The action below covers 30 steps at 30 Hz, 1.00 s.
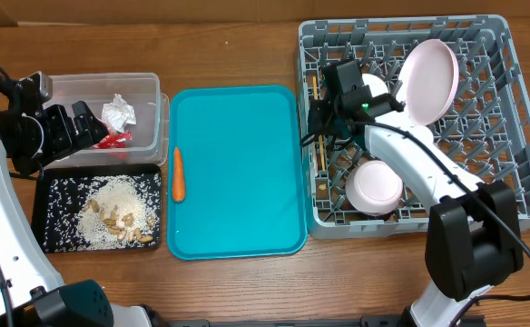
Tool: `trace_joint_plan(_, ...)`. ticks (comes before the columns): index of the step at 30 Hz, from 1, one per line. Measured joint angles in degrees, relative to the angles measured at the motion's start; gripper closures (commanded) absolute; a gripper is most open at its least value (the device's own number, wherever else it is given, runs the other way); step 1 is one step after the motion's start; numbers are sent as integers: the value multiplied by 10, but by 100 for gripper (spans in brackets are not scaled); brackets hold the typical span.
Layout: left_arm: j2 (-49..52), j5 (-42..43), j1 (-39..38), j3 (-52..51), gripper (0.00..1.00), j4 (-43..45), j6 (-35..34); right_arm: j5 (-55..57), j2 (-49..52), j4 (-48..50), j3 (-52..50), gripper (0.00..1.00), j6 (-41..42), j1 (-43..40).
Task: Sort waste into correct bins and load items into the dishwasher
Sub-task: 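Lower the chopstick upright into the rack beside the fork, then release the chopstick and raise the right gripper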
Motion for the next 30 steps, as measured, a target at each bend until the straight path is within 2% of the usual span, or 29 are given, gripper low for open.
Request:
trace_joint_plan(5, 0, 0, 0, 0, 0, 0, 0, 0, 0, 12, -12, 95, 2, 0)
trace_joint_plan(6, 0, 0, 0, 0, 0, 0, 0, 0, 0, 12, -13, 87, 2, 0)
trace_joint_plan(8, 0, 0, 0, 0, 0, 0, 0, 0, 0, 15, -14, 83, 3, 0)
trace_joint_plan(22, 0, 0, 0, 0, 0, 0, 0, 1, 0, 33, -8, 75, -5, 0)
trace_joint_plan(24, 0, 0, 0, 0, 0, 0, 0, 1, -1, 22, 2, 71, -7, 0)
trace_joint_plan(26, 0, 0, 0, 0, 0, 0, 0, 1, -8, 14, 13, 63, -9, 0)
trace_joint_plan(27, 0, 0, 0, 0, 0, 0, 0, 1, -16, 13, 18, 55, -12, 0)
trace_joint_plan(28, 0, 0, 0, 0, 0, 0, 0, 2, -25, 14, 21, 39, -13, 0)
trace_joint_plan(30, 0, 0, 0, 0, 0, 0, 0, 9, -52, 14, 27, 19, -12, 0)
